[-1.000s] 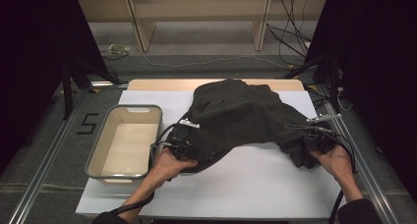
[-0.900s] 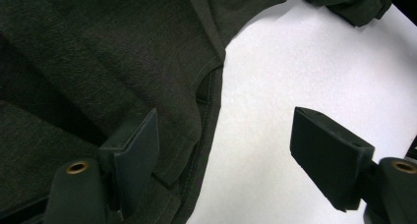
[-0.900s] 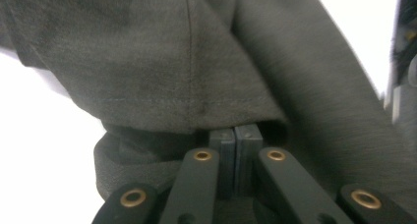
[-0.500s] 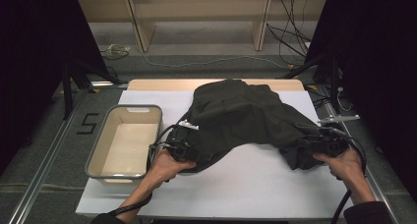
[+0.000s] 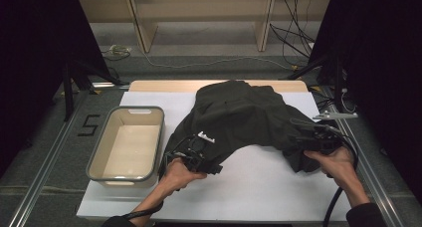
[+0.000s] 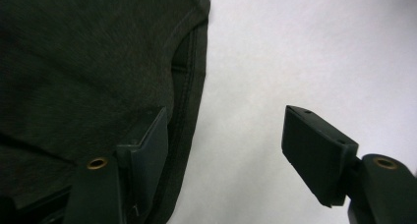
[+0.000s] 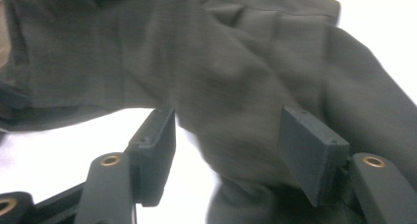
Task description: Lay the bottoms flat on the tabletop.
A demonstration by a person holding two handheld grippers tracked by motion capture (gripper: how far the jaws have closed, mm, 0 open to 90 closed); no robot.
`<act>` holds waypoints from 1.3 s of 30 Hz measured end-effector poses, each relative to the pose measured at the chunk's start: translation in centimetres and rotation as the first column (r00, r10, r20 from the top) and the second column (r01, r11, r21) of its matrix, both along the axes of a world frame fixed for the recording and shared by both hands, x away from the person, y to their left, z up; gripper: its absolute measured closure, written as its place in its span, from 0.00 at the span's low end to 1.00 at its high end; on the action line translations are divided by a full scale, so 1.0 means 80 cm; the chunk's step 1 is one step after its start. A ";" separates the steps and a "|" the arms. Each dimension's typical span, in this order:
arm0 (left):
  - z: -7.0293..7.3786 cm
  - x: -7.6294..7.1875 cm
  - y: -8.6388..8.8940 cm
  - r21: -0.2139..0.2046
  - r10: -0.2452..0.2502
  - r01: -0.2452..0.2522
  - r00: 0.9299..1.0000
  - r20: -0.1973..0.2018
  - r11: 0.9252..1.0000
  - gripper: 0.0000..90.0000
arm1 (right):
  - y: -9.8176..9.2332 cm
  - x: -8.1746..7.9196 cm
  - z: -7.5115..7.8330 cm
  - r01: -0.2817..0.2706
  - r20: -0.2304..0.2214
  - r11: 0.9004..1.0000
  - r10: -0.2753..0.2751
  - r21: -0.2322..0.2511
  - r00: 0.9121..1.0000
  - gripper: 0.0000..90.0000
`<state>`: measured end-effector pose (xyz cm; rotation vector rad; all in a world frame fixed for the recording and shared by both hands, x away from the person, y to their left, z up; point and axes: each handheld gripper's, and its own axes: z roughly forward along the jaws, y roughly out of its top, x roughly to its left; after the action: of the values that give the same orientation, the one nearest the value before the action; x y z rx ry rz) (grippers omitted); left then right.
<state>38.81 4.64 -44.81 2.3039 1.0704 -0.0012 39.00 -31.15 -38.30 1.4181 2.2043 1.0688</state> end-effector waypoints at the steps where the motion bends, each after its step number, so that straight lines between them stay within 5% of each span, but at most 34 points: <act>1: -0.004 -0.001 -0.002 0.020 0.005 -0.006 1.000 0.007 1.000 0.38 | 0.007 0.002 -0.001 -0.014 -0.001 1.000 0.014 0.000 1.000 0.44; 10: -0.025 0.000 -0.012 0.112 0.002 -0.003 1.000 0.007 0.994 0.41 | 0.028 0.008 -0.011 -0.058 -0.023 0.998 0.058 0.007 0.998 0.44; 20: -0.028 0.000 -0.016 0.140 0.028 -0.037 0.997 0.068 0.989 0.53 | 0.016 0.009 -0.015 -0.038 -0.033 0.999 0.039 0.020 0.999 0.47; 26: -0.030 -0.004 -0.020 0.180 0.003 -0.027 0.991 0.133 0.983 0.63 | 0.016 0.010 -0.015 -0.040 -0.031 0.999 0.040 0.023 0.999 0.48; 32: -0.028 0.001 -0.024 0.173 -0.013 -0.009 0.992 0.126 0.985 0.79 | 0.017 0.011 -0.015 -0.040 -0.039 0.999 0.041 0.023 0.998 0.49; 39: -0.030 0.011 -0.014 0.113 -0.002 -0.009 0.996 0.091 0.994 0.97 | 0.017 0.011 -0.016 -0.044 -0.039 0.999 0.045 0.019 0.998 0.49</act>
<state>39.68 3.54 -47.18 2.3782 1.0523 0.1689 39.88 -29.75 -39.61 1.4157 2.2689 1.0879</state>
